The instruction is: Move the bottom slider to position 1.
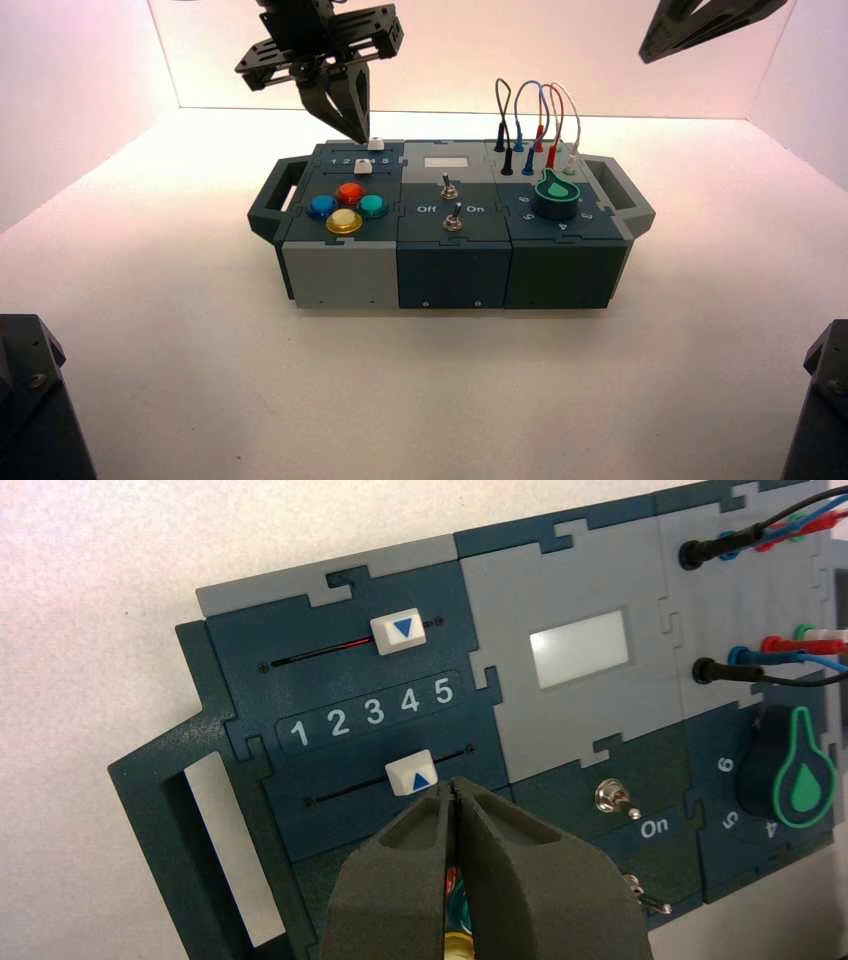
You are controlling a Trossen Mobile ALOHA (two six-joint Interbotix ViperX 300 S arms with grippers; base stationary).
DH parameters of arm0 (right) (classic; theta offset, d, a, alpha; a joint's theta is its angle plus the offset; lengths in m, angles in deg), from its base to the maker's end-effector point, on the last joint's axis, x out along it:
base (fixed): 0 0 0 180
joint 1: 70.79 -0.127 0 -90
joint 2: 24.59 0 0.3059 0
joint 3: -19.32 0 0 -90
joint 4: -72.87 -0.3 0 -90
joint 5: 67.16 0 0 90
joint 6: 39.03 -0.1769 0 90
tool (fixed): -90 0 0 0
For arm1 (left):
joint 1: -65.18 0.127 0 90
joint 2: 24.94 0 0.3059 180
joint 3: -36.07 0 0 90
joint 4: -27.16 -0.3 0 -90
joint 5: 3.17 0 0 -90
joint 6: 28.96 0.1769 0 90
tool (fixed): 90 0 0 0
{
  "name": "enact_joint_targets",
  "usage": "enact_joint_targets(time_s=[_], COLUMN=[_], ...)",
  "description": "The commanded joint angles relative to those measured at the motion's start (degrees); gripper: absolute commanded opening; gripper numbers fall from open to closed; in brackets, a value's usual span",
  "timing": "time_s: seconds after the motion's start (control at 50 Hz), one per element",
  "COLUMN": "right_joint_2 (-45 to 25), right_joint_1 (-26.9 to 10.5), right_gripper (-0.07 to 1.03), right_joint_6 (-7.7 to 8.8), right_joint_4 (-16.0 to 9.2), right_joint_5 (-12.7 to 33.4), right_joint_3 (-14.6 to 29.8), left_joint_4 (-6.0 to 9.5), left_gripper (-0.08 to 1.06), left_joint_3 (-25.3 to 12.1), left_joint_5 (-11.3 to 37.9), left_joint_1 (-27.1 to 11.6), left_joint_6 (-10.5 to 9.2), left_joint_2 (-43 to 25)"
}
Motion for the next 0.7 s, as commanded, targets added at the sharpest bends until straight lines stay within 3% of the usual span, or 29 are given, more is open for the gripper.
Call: enact_joint_targets(time_s=[0.02,0.16,0.7], right_joint_2=[0.0,0.0,0.1], right_joint_1=[-2.5,-3.1,-3.1], right_gripper=[-0.02,-0.02,-0.02], right_joint_6=[0.44,0.53,0.53], right_joint_4=[-1.1,-2.5,-2.5], right_joint_5=[-0.3,-0.6,-1.9], right_joint_3=[1.1,0.9,0.8], left_joint_4=[0.09,0.18,-0.09], left_gripper=[-0.03,-0.03,-0.03], left_joint_3=[-1.5,-1.8,-3.4], left_joint_5=[-0.5,-1.5,-2.8], left_joint_1=[-0.4,-1.4,-2.1], left_joint_6=[-0.53,-0.53,-0.53], left_joint_2=[0.1,-1.1,-5.2])
